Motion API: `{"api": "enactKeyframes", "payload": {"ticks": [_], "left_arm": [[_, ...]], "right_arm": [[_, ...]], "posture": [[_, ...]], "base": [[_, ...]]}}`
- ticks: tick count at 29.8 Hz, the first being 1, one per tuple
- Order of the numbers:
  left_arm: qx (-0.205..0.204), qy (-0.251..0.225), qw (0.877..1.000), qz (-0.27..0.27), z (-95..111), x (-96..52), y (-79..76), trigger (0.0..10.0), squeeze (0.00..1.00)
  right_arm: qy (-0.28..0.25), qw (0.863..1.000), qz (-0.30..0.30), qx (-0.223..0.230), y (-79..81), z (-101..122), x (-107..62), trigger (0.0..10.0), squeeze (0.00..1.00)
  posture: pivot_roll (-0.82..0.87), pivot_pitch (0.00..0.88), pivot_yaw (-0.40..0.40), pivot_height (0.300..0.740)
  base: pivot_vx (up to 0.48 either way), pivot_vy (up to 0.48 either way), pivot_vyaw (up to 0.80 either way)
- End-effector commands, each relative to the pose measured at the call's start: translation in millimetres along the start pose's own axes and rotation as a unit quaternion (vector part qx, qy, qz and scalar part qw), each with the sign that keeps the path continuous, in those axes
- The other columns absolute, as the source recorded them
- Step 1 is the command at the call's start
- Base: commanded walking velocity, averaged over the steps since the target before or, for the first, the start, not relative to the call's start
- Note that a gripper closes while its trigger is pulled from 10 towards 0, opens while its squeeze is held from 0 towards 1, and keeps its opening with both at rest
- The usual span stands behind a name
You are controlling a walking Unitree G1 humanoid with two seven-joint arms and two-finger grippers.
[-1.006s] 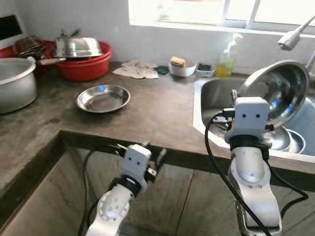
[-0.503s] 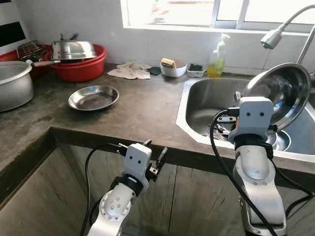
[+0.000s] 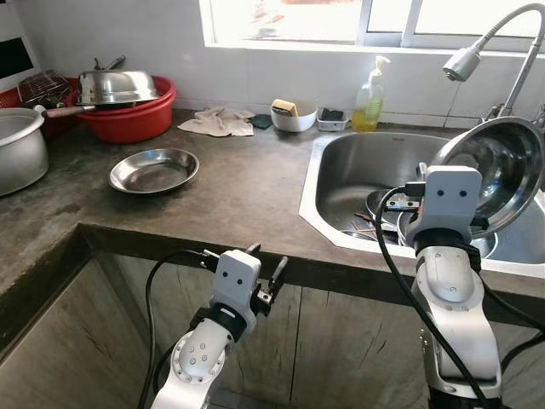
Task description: Kitchen organization
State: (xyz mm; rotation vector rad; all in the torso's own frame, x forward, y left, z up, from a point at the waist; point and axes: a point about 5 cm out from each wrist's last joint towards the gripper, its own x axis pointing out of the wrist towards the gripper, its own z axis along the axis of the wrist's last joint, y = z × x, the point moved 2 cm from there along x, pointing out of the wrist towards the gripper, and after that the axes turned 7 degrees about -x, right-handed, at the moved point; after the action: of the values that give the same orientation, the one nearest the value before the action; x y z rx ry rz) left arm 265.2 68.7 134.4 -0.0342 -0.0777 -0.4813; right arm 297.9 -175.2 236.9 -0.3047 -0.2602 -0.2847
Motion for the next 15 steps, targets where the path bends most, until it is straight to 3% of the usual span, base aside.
{"api": "enactKeyframes", "payload": {"ticks": [1,15], "left_arm": [[0.002,-0.001,1.000,0.000,2.1,-0.3,0.1,10.0,0.00],[0.002,-0.001,1.000,0.000,2.1,-0.3,0.1,10.0,0.00]], "right_arm": [[-0.004,1.000,-0.003,0.001,-0.5,4.1,2.2,10.0,0.00],[-0.004,1.000,-0.003,0.001,-0.5,4.1,2.2,10.0,0.00]], "posture": [[0.01,0.007,-0.007,0.740],[0.01,0.007,-0.007,0.740]], "base": [[0.000,0.000,0.00],[0.000,0.000,0.00]]}}
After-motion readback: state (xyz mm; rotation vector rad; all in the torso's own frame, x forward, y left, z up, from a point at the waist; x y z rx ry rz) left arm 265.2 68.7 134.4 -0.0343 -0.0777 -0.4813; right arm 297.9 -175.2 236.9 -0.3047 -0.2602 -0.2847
